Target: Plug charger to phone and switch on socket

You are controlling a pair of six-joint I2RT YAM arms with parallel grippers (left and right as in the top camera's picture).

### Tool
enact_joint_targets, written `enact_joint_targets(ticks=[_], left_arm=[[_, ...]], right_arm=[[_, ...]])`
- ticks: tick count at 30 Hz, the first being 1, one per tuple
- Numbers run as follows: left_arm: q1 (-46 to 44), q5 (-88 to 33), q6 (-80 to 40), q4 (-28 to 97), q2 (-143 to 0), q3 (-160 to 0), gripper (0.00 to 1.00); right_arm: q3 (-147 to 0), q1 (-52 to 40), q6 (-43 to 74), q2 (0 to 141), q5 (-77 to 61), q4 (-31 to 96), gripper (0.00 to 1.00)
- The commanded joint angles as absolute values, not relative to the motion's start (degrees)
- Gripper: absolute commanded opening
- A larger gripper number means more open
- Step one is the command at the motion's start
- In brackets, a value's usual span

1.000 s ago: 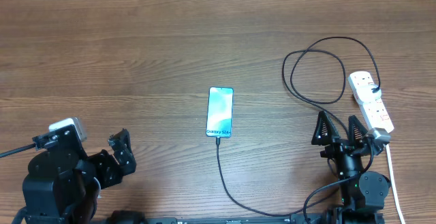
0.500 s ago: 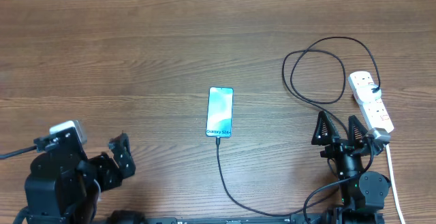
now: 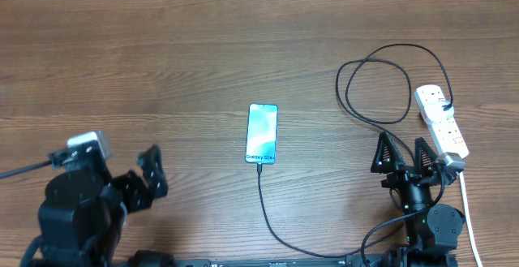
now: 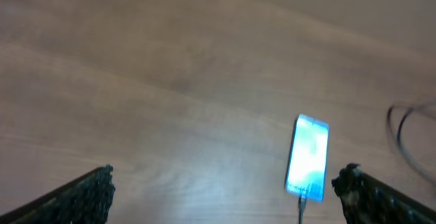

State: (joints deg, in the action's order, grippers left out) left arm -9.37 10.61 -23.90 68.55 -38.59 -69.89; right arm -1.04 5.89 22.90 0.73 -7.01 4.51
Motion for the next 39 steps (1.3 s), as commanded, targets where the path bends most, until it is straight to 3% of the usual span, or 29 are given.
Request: enact_joint_targets(ticks=[1,17,27,39], left_arm=[[-9.3,11.2,-24.43,61.78,-35.97,-62.81,1.0],[-5.56,5.28,-24.43,34.33,-2.55,-20.99,1.0],[-5.78,4.73,-24.01,9.78,-0.19,-2.83,1.0],[-6.02,6.52,-22.26,1.26,-0.19,-0.25,0.99]], right_arm=[[-0.45,5.54,23.14,0.16,-6.22,4.23,1.0],[-0.45,5.54,23.14,0.16,-6.22,4.23,1.0],[-0.45,5.54,23.11,0.16,-6.22,4.23,1.0],[-0.45,5.54,23.11,0.16,-6.22,4.23,1.0]])
